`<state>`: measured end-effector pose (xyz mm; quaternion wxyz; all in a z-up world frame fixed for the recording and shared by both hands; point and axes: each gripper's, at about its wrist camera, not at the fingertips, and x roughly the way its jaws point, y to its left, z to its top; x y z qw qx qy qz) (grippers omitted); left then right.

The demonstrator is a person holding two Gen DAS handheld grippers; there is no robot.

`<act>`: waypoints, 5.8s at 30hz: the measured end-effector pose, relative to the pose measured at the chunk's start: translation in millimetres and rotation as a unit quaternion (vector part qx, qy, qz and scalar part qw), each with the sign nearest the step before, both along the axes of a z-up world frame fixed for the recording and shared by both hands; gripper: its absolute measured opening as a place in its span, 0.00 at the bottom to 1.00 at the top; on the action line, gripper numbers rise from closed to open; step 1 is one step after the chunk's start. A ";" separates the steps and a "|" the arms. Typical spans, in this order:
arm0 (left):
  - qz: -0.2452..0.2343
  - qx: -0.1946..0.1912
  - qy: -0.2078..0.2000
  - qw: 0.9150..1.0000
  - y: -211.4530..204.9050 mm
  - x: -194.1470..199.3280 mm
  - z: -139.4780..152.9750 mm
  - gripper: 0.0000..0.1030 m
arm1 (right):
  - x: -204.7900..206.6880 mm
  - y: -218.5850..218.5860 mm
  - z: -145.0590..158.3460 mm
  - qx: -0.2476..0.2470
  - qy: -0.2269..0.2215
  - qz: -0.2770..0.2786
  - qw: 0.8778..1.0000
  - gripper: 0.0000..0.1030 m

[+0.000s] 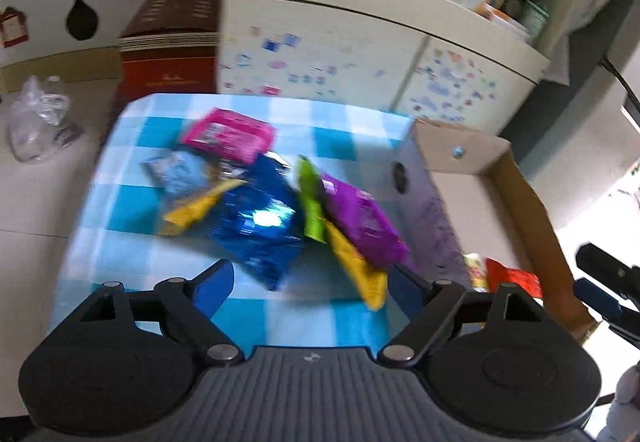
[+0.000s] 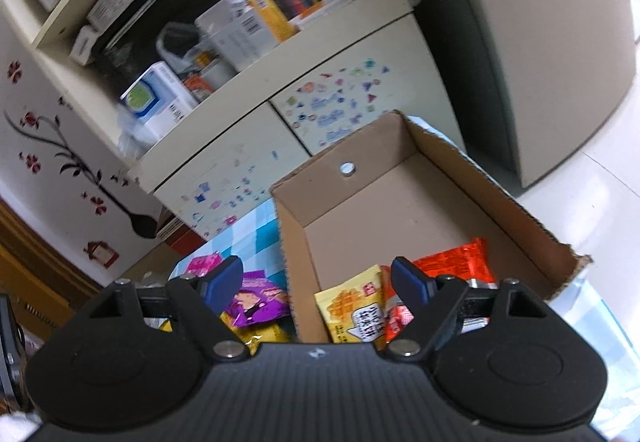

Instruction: Organize snacks

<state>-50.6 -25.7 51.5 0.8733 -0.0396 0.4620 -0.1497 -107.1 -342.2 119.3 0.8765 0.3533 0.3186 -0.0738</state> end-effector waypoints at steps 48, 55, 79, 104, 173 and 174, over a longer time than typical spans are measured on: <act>0.170 -0.028 0.129 0.977 95.9 106.4 -68.1 0.97 | 125.6 133.9 -53.6 -0.112 0.053 0.254 0.959 0.74; 0.154 -0.006 0.160 0.975 108.5 93.9 -71.9 0.97 | 110.6 141.4 -47.4 -0.075 0.050 0.308 0.947 0.74; 0.141 -0.106 0.152 0.972 102.4 97.6 -74.6 0.97 | 128.1 116.6 -77.5 0.001 0.107 0.163 0.981 0.68; 0.227 -0.133 0.140 0.955 101.3 120.6 -86.1 1.00 | 117.5 128.8 -70.4 -0.006 0.125 0.204 0.971 0.65; 0.169 0.042 0.114 0.978 79.6 66.8 -66.7 0.56 | 115.6 111.8 -62.2 0.041 0.140 0.148 0.978 0.66; 0.169 0.037 0.112 0.978 79.8 65.8 -64.4 0.56 | 114.6 111.4 -60.0 0.042 0.138 0.148 0.978 0.66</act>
